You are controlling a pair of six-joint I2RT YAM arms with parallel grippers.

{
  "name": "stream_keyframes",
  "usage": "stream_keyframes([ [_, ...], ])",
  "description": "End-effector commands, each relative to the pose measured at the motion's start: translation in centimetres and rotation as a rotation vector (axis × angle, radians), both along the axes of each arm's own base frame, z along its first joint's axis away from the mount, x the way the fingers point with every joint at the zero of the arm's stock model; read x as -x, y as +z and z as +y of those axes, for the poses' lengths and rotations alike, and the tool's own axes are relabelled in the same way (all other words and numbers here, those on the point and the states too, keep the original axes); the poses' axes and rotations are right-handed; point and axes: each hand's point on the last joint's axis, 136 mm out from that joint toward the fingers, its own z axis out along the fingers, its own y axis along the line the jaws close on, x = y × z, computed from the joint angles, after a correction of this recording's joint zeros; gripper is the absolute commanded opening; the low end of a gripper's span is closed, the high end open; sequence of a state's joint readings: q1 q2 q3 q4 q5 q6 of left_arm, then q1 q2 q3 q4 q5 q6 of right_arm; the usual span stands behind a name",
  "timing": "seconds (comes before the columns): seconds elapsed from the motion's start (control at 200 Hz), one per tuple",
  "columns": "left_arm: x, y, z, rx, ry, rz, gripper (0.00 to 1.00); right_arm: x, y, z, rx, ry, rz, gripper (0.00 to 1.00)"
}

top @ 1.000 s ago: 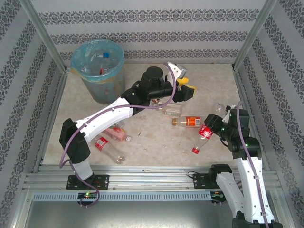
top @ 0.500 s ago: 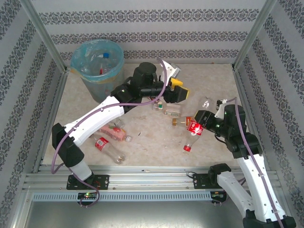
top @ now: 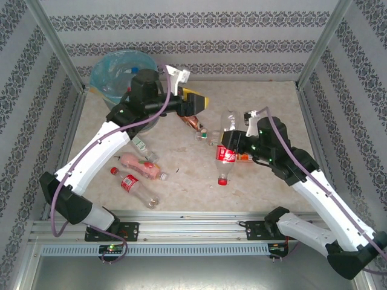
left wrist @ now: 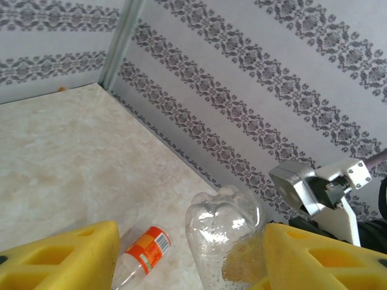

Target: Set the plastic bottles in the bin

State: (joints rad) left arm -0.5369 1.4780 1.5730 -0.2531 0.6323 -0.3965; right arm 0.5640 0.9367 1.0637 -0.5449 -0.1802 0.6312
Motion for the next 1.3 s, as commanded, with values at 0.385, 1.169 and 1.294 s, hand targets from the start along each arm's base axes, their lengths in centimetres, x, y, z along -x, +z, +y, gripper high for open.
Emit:
stream_keyframes([
  [0.385, 0.1, 0.2, 5.2, -0.002, 0.080, 0.010, 0.64, -3.7, 2.7, 6.3, -0.004, 0.121, -0.114, 0.35],
  [1.169, 1.6, -0.7, 5.9, -0.026, 0.023, 0.012, 0.67, -1.7, 4.0, 12.9, -0.111, 0.487, -0.324, 0.34],
  [1.294, 0.9, -0.5, 6.7, -0.040, 0.083, -0.020, 0.68, -1.9, 4.1, 13.2, -0.109, 0.492, -0.343, 0.34],
])
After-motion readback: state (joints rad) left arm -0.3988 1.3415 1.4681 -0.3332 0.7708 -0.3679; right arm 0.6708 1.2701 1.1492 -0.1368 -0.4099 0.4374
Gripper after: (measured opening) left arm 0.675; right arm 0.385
